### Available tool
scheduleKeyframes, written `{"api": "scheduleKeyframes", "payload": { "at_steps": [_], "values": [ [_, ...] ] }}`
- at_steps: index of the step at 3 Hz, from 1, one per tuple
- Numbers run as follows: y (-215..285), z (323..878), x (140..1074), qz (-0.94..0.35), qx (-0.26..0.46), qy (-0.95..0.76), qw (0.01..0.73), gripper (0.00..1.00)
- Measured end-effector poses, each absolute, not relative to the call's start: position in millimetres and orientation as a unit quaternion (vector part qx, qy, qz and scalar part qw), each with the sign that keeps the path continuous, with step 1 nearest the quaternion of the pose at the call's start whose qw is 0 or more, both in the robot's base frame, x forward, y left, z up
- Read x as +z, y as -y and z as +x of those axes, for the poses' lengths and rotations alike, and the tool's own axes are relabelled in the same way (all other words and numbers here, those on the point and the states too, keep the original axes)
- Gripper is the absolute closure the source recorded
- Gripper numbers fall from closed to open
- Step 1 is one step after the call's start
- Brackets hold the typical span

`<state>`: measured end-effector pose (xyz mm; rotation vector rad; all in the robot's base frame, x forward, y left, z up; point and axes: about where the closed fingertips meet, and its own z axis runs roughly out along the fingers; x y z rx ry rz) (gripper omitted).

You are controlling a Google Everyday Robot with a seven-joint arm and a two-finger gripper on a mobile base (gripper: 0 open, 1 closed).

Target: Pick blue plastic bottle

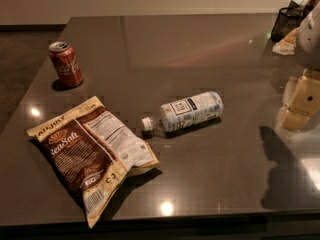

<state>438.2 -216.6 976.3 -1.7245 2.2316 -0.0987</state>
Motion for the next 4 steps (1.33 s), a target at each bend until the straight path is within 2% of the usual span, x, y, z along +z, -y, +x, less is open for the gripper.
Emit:
{"api": "scheduleKeyframes", "payload": {
  "at_steps": [1, 3, 4],
  "values": [
    [211, 440, 976, -0.610, -0.034, -0.776, 0.161, 0.00],
    [137, 463, 946, -0.699, -0.019, -0.698, 0.152, 0.00],
    [117, 474, 929, -0.719, -0.014, -0.680, 0.143, 0.00]
  ]
}}
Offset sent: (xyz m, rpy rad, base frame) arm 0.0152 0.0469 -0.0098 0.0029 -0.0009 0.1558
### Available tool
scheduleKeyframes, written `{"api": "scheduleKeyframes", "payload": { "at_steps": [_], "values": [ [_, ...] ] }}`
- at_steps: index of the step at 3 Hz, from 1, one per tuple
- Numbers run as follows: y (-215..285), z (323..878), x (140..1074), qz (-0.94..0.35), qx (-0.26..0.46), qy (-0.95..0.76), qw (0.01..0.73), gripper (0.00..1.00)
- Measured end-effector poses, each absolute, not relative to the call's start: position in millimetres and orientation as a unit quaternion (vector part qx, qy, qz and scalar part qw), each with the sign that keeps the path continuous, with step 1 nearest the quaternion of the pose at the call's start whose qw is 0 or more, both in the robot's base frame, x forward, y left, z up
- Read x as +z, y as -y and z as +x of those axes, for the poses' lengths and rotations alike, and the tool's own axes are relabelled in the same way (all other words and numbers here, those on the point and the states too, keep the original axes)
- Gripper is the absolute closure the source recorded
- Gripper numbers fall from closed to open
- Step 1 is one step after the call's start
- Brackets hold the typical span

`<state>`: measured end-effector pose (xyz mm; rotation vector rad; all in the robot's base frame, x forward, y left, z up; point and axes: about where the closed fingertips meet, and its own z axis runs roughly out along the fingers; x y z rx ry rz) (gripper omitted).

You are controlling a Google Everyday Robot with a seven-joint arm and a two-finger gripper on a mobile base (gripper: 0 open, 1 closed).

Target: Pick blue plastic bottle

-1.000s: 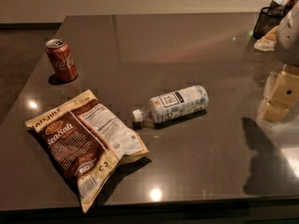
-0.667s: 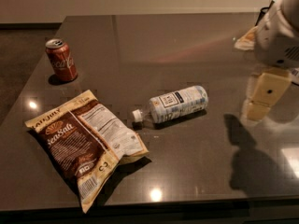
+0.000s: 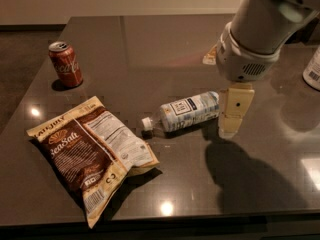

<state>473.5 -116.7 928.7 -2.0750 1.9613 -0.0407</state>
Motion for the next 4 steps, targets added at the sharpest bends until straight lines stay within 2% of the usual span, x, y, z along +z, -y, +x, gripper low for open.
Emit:
{"api": "scheduleKeyframes", "payload": {
  "at_steps": [2, 3, 4],
  "values": [
    [90, 510, 882, -0.743, 0.008, -0.659, 0.116, 0.00],
    [85, 517, 865, -0.751, 0.016, -0.652, 0.101, 0.03],
    [83, 517, 857, -0.756, 0.024, -0.648, 0.087, 0.33]
  ]
}}
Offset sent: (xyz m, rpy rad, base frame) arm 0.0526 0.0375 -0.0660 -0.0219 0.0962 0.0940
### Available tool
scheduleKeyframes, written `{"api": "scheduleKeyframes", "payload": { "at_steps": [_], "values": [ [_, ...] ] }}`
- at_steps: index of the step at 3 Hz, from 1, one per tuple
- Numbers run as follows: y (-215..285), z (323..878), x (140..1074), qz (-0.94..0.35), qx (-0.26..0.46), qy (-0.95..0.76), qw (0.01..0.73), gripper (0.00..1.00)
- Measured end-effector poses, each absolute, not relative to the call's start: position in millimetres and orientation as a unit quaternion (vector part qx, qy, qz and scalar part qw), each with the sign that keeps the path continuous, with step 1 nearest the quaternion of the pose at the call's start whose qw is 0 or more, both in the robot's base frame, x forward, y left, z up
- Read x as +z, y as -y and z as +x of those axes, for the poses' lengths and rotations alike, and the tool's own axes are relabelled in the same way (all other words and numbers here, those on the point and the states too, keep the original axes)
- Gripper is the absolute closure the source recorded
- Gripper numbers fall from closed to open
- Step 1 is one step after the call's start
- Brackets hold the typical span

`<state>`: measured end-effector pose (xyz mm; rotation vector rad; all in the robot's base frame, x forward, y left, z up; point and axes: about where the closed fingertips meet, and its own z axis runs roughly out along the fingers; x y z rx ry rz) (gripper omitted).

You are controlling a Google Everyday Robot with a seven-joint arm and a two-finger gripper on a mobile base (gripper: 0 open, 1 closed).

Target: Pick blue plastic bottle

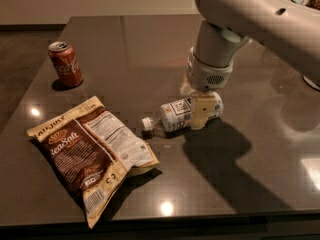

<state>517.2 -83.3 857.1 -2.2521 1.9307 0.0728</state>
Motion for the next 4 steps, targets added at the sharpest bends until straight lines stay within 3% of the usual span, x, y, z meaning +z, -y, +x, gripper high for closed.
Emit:
{"api": "scheduleKeyframes", "payload": {
  "at_steps": [1, 2, 3, 4],
  "values": [
    [80, 516, 857, -0.759, 0.035, -0.645, 0.078, 0.65],
    [79, 521, 873, -0.754, 0.045, -0.651, 0.076, 0.88],
    [79, 533, 900, -0.748, 0.058, -0.656, 0.085, 1.00],
    [77, 543, 931, -0.741, 0.066, -0.659, 0.110, 1.00]
  ]
}}
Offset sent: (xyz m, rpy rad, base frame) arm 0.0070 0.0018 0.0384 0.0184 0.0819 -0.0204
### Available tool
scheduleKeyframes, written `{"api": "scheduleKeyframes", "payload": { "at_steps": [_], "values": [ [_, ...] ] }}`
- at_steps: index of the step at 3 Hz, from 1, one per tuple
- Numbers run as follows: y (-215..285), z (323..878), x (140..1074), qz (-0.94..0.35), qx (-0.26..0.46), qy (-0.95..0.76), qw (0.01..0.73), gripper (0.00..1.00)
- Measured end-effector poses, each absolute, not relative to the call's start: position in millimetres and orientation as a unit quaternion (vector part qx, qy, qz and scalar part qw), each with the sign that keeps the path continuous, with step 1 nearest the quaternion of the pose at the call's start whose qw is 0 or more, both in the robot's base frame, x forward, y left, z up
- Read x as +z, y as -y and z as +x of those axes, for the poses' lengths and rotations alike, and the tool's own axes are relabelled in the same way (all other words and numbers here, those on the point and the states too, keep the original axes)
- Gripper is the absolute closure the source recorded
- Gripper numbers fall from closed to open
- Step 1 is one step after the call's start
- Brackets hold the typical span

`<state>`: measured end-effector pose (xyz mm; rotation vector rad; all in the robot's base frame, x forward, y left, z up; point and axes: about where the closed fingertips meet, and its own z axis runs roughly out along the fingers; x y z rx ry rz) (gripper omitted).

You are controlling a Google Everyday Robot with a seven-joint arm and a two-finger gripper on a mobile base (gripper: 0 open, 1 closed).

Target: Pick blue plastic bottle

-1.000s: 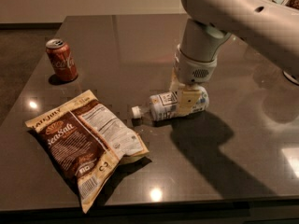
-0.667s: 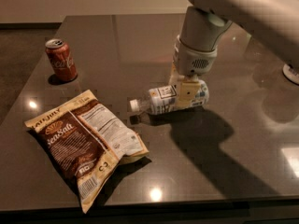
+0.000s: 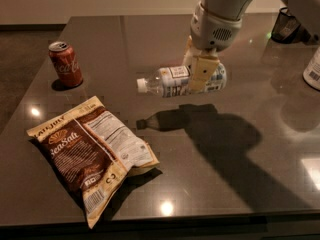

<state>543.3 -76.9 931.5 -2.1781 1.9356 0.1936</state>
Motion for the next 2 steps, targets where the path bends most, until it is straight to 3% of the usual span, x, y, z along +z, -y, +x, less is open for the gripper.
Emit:
{"api": "scheduleKeyframes", "payload": {
  "at_steps": [2],
  "values": [
    [65.2, 561.4, 963.5, -0.733, 0.061, -0.656, 0.167, 1.00]
  ]
}}
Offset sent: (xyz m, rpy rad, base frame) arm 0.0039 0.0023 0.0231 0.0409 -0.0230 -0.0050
